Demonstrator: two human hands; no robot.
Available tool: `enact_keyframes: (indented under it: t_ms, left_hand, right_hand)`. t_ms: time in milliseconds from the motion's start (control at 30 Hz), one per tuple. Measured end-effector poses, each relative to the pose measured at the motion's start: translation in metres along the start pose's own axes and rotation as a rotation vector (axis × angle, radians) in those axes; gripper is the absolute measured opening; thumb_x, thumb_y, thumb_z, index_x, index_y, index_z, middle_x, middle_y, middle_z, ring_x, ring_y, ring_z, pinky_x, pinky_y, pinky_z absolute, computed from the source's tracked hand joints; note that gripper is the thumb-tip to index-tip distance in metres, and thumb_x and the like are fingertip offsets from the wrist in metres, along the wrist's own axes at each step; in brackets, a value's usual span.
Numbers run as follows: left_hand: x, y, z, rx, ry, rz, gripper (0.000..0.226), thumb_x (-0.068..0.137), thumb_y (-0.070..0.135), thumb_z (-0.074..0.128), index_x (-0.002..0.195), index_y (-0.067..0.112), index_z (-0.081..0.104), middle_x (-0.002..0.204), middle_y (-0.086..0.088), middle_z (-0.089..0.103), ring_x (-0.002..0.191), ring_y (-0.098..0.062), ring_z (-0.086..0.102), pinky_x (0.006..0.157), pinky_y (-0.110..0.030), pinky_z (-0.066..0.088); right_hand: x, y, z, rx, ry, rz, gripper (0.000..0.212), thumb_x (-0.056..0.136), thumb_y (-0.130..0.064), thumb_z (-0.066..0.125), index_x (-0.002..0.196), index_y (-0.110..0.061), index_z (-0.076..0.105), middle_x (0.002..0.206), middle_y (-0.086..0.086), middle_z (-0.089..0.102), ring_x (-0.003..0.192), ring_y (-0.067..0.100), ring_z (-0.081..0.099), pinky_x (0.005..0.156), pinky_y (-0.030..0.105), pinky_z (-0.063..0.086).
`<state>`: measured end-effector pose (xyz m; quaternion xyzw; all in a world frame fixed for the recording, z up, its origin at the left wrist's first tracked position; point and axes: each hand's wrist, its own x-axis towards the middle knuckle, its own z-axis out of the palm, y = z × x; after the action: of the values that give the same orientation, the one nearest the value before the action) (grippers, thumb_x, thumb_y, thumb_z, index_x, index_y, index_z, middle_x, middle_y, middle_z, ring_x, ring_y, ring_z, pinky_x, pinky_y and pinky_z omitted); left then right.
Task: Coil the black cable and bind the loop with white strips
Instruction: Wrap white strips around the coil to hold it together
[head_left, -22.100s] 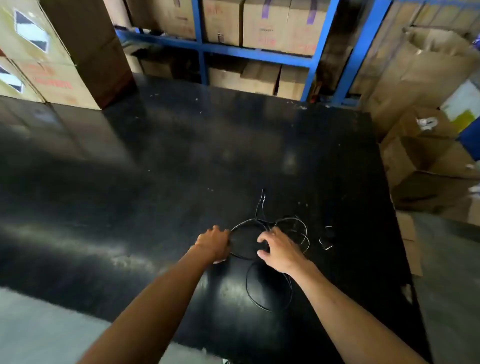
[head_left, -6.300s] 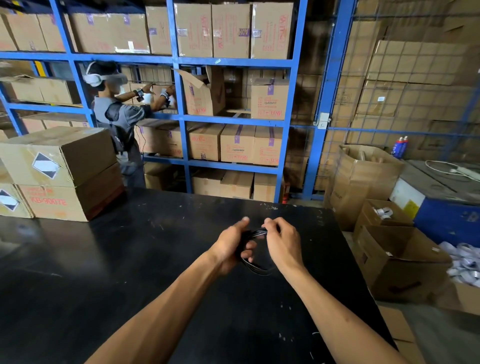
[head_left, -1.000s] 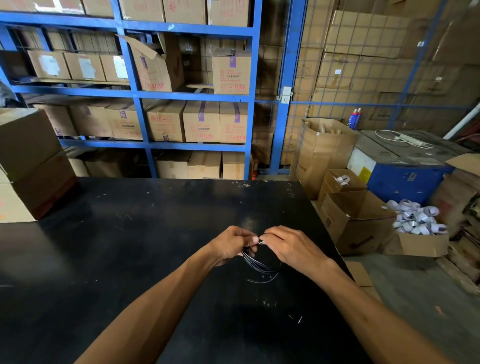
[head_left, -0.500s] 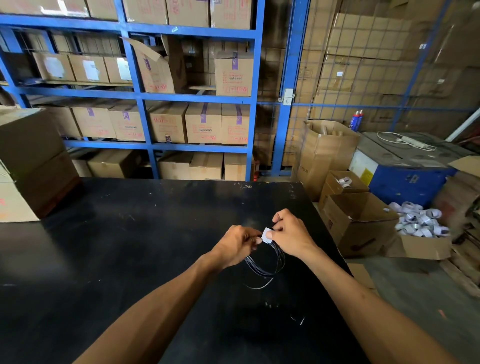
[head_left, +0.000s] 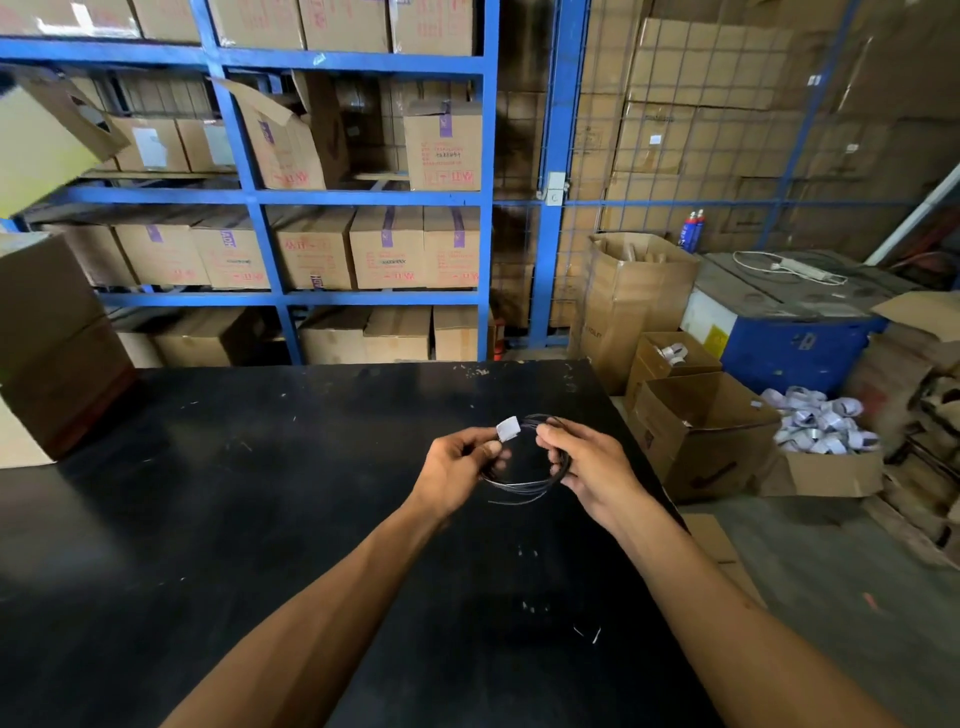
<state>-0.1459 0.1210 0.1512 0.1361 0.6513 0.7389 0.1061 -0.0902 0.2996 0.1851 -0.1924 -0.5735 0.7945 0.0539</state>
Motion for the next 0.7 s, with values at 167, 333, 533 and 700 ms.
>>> enact_keyframes:
  t_ms: [167,333,533,700]
  left_hand:
    - [-0.003,0.002,0.006,-0.033,-0.008,-0.075,0.025,0.095,0.001,0.061,0.119,0.0,0.067,0.083,-0.006,0.077,0.071,-0.012,0.068,0.07,-0.024,0.058]
    - [-0.014,0.005,0.007,-0.156,-0.116,-0.515,0.036,0.096,0.034,0.063,0.11,0.001,0.066,0.103,-0.022,0.074,0.091,-0.033,0.075,0.076,-0.044,0.063]
    - [-0.012,0.006,0.018,-0.619,0.102,-0.37,0.019,0.099,0.009,0.053,0.111,-0.002,0.063,0.104,-0.022,0.072,0.094,-0.029,0.072,0.077,-0.04,0.059]
    - [-0.01,-0.001,0.039,-0.524,0.169,-0.291,0.019,0.097,0.004,0.055,0.11,-0.005,0.065,0.099,-0.015,0.074,0.094,-0.024,0.069,0.079,-0.036,0.058]
  right_hand:
    - [0.005,0.007,0.007,-0.026,0.082,-0.009,0.013,0.1,-0.016,0.065,0.101,-0.018,0.078,0.07,-0.001,0.07,0.056,0.005,0.053,0.05,0.019,0.043]
    - [0.015,0.012,0.01,-0.07,0.114,-0.042,0.023,0.108,-0.016,0.049,0.121,-0.009,0.067,0.07,0.0,0.051,0.053,0.007,0.042,0.046,0.02,0.036]
    - [0.014,0.02,0.016,0.007,0.239,-0.05,0.023,0.108,-0.027,0.045,0.118,-0.022,0.065,0.077,0.0,0.053,0.058,0.009,0.045,0.053,0.025,0.039]
    - [0.013,0.024,0.023,0.183,0.273,-0.042,0.03,0.109,-0.03,0.038,0.117,-0.02,0.065,0.07,0.0,0.049,0.052,0.008,0.043,0.047,0.022,0.039]
